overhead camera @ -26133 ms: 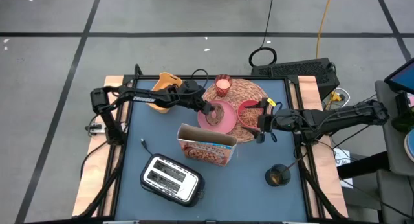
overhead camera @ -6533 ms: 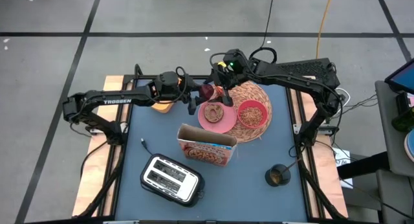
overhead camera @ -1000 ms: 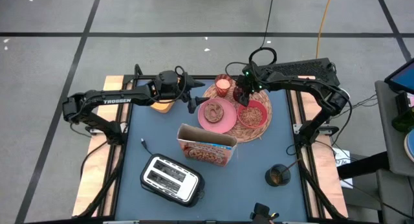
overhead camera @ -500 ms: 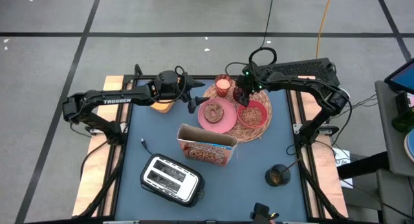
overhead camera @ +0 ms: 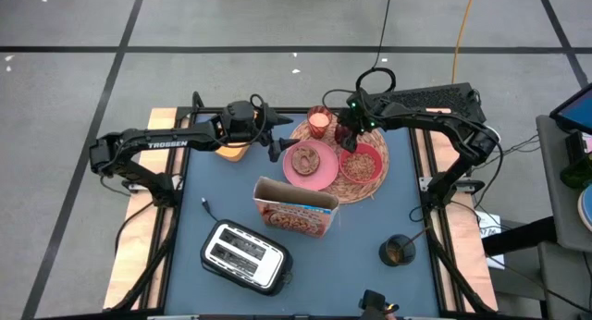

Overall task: Arrange a breakfast setting
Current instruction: Put the apple on the tablemat to the top of the red bowl, then put the spoon to the right of the tablemat

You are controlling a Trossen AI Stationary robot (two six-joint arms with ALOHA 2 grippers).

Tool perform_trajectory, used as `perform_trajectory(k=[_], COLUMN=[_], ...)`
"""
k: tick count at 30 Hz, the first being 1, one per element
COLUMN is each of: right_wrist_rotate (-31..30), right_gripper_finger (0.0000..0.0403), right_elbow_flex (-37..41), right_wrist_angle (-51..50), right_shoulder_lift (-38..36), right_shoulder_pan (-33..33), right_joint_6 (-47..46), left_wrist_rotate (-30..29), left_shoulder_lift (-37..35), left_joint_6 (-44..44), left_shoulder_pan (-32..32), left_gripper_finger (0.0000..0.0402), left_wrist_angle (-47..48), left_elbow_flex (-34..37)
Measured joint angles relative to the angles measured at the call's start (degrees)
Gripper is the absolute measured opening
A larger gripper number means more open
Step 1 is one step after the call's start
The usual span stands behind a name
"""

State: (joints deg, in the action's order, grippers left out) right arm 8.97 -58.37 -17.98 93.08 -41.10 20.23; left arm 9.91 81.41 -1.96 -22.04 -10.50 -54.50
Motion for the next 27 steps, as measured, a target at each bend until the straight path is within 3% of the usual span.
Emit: perform_trajectory(k=[19, 27], right_wrist_rotate=[0.04, -0.2], right_gripper_finger=[0.0359, 0.0359], right_elbow_flex=[-0.02, -0.02], right_wrist_angle=[0.13, -0.26], right_shoulder_lift=[-0.08, -4.61], right_shoulder_pan=[-0.01, -0.01], right_joint_6=[1.33, 1.92], left_wrist_rotate=[-0.02, -0.02], left_shoulder_lift=[0.02, 0.02], left_joint_6=[0.02, 0.02], left_shoulder_pan=[0.0, 0.0], left_gripper_finger=[0.0363, 0.0363], left_wrist_angle=[0.02, 0.0], left_elbow_flex=[0.0, 0.0])
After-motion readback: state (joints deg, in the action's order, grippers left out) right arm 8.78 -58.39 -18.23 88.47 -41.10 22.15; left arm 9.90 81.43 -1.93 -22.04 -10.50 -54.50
